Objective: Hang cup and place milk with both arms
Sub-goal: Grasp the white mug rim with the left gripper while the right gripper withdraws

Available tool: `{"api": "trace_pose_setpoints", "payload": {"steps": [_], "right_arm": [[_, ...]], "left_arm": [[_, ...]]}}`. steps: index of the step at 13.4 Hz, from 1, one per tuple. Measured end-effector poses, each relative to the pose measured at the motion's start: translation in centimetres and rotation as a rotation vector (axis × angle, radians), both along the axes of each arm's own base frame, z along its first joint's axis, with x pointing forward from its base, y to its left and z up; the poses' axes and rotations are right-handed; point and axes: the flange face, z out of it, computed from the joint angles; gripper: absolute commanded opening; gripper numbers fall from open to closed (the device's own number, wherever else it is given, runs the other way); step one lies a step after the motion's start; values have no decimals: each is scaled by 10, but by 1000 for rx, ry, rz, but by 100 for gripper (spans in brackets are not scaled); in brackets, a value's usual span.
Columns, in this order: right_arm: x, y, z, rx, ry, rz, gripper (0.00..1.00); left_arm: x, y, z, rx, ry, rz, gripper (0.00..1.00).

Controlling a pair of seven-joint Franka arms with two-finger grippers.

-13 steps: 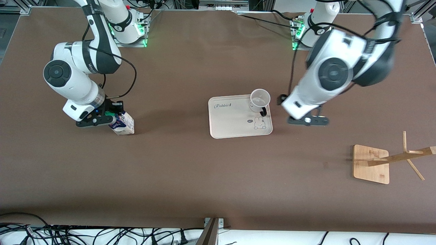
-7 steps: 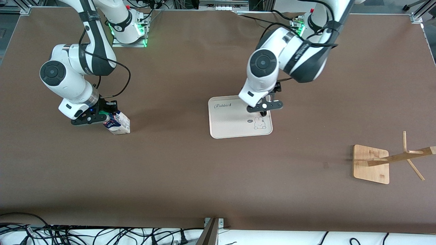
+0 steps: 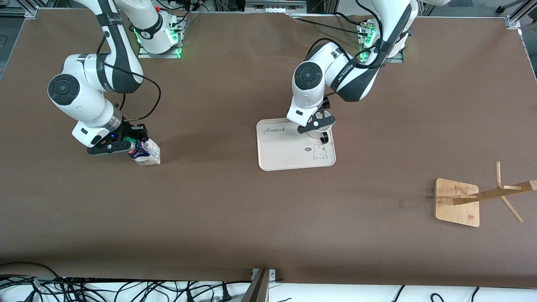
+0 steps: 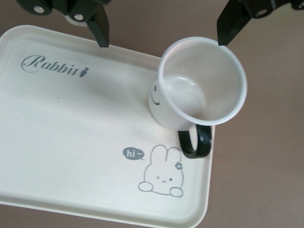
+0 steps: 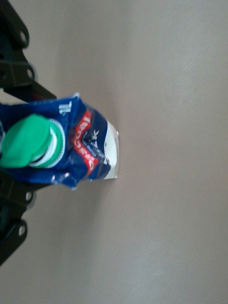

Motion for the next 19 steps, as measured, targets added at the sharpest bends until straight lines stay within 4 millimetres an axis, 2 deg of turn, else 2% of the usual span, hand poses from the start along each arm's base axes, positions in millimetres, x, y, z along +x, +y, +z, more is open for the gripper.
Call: {"api": "trace_pose_setpoints", "payload": {"steps": [2, 3, 5, 7, 8, 9, 13, 15, 17, 19], "right_arm": [[4, 1, 5, 6, -12, -4, 100], [5, 0, 8, 7, -18, -5, 100], [11, -2, 17, 9, -33, -10, 100], [21, -3, 44, 14, -16, -14, 100], [26, -3, 64, 19, 3, -15, 100], [30, -4, 84, 24, 18, -17, 100], [35, -9, 154, 36, 64, -21, 100], [35, -9, 186, 37, 81, -18, 100], [32, -7, 211, 39, 91, -13, 100], [31, -7, 222, 42, 89, -11, 100]], "left_arm": [[2, -1, -12, -14, -14, 20, 100], [2, -1, -21, -10, -12, 25, 90], [2, 1, -37, 15, -28, 17, 56], [2, 1, -53, 26, -36, 21, 20], [2, 1, -60, 25, -35, 25, 6], [2, 1, -65, 26, -34, 33, 0], [4, 1, -66, 22, -40, 44, 0], [12, 3, -57, 12, -57, 55, 0], [28, 9, -32, -12, -96, 79, 0], [50, 23, 6, -24, -130, 107, 0]]}}
